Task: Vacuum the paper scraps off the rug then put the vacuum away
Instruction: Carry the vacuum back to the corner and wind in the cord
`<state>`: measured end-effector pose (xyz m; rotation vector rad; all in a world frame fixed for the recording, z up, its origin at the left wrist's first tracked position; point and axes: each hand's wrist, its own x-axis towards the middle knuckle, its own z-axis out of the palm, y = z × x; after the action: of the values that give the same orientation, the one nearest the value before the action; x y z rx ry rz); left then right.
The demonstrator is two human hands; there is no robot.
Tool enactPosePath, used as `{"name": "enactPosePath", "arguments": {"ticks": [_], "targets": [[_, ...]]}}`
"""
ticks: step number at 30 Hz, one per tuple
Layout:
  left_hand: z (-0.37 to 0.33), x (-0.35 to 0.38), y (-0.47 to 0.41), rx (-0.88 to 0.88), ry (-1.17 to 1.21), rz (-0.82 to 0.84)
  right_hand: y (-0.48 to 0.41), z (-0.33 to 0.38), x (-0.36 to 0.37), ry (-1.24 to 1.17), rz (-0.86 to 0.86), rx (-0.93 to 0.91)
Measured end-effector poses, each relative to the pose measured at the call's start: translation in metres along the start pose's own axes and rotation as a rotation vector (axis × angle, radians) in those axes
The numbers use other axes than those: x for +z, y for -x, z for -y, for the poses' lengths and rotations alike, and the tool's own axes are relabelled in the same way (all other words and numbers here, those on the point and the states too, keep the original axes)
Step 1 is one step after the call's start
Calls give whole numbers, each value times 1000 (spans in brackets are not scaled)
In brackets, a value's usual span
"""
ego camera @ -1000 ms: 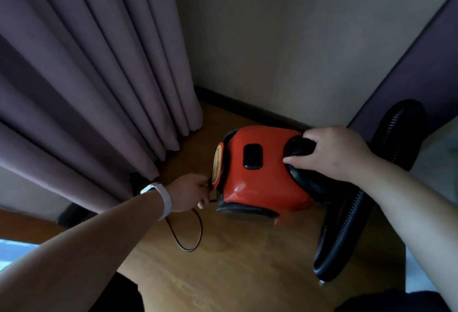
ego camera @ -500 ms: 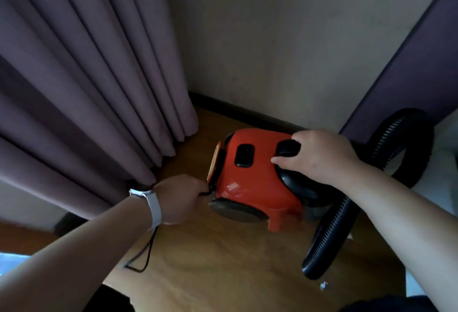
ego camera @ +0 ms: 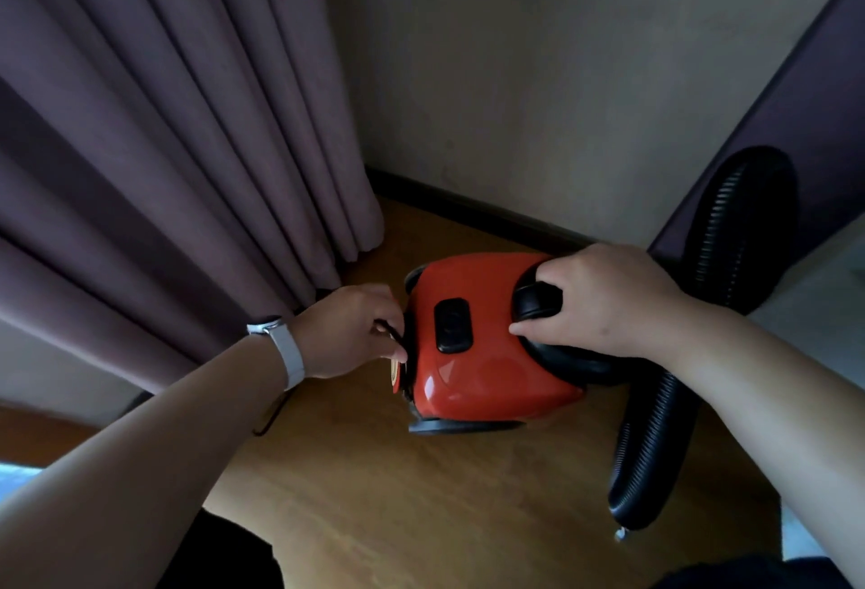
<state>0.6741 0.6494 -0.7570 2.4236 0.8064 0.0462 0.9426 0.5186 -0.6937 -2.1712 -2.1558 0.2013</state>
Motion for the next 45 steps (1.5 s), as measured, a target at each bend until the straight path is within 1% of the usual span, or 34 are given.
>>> {"name": "enactPosePath", "arguments": {"ticks": [2, 4, 8, 12, 14, 17, 19, 21, 24, 29, 32, 35, 37, 39, 43, 45], "targets": [[4, 0, -1, -5, 41, -16, 1, 1, -3, 8, -1, -14], [7, -2, -4, -24, 108, -67, 3, 1, -6, 0, -4, -34], [13, -4, -9, -40, 105, -89, 3, 5, -4, -30, -8, -81], [26, -4, -10, -98, 114, -63, 4, 4, -2, -46, -8, -82], [35, -3, -10, -138, 116, -54, 6, 5, -2, -33, -2, -113], [37, 2, -11, -153, 103, -11, 8, 5, -5, -35, -16, -145], [39, 6, -12, -192, 159, -17, 8, 0, -8, -99, -30, -111], [43, 9, -12, -256, 269, -46, 9, -6, -9, -170, -35, -72], [51, 19, -11, -341, 398, -94, 9, -9, -11, -212, -24, -32], [53, 31, -4, -355, 405, -127, 8, -15, -11, -258, -42, 81], [54, 37, -2, -368, 384, -75, 7, -22, -7, -317, -102, 161], [46, 48, -7, -385, 420, -18, 3, -27, -2, -331, -144, 231], [40, 52, -10, -386, 396, -6, 0, -30, 1, -322, -158, 278], [33, 49, -10, -340, 299, 11, -2, -32, 4, -288, -164, 318], [13, 39, -6, -122, 3, 51, -3, -35, 8, -189, -136, 380], [1, 34, -5, -68, -83, 49, -2, -38, 9, -179, -127, 388]]}}
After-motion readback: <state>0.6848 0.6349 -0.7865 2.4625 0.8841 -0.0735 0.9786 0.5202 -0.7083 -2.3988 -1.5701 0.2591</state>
